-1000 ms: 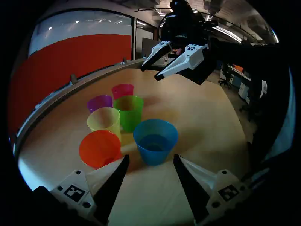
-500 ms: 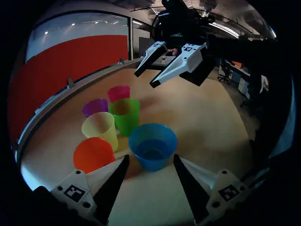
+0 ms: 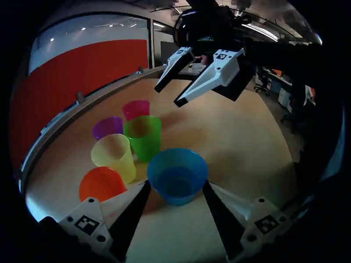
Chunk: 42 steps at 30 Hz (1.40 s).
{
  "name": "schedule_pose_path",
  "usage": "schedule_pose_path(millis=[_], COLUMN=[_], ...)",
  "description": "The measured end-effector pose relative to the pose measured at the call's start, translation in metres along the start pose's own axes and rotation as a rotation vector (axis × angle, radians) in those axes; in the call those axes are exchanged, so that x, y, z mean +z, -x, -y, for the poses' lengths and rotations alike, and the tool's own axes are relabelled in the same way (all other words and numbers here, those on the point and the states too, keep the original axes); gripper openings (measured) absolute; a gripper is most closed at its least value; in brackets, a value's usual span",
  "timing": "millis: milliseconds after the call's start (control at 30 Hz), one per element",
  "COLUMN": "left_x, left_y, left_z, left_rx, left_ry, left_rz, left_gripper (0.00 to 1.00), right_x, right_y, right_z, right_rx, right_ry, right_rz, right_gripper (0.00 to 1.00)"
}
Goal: Pour water
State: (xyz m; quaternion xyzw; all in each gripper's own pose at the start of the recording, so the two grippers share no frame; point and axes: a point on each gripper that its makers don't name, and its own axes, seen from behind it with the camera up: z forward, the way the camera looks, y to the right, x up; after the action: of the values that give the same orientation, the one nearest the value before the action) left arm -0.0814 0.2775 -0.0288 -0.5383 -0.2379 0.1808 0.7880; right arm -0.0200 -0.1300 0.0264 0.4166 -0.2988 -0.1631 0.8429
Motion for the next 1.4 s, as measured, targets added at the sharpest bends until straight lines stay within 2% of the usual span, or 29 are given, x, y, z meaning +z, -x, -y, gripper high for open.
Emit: schedule_pose_path(millis=[600, 767, 1000, 1400], left_x=[0.018, 0.018, 0.017, 0.012], left_y=[-0.008, -0.007, -0.006, -0.005], left_z=[-0.001, 0.000, -0.001, 0.000], left_rx=[-0.004, -0.016, 0.016, 0.008], left_ry=[0.005, 0.010, -0.001, -0.005], left_rz=[-0.005, -0.004, -0.015, -0.016], left_gripper=[0.87, 0.85, 0.84, 0.84], right_x=[0.002, 0.002, 0.001, 0.002], right_y=[0.003, 0.004, 0.003, 0.003], right_z=[0.000, -0.001, 0.000, -0.001], right_rx=[0.003, 0.005, 0.002, 0.001], right_ry=[-0.003, -0.001, -0.004, 0.001], right_rz=[0.004, 0.004, 0.004, 0.005], right_gripper=[1.00, 1.00, 1.00, 1.00])
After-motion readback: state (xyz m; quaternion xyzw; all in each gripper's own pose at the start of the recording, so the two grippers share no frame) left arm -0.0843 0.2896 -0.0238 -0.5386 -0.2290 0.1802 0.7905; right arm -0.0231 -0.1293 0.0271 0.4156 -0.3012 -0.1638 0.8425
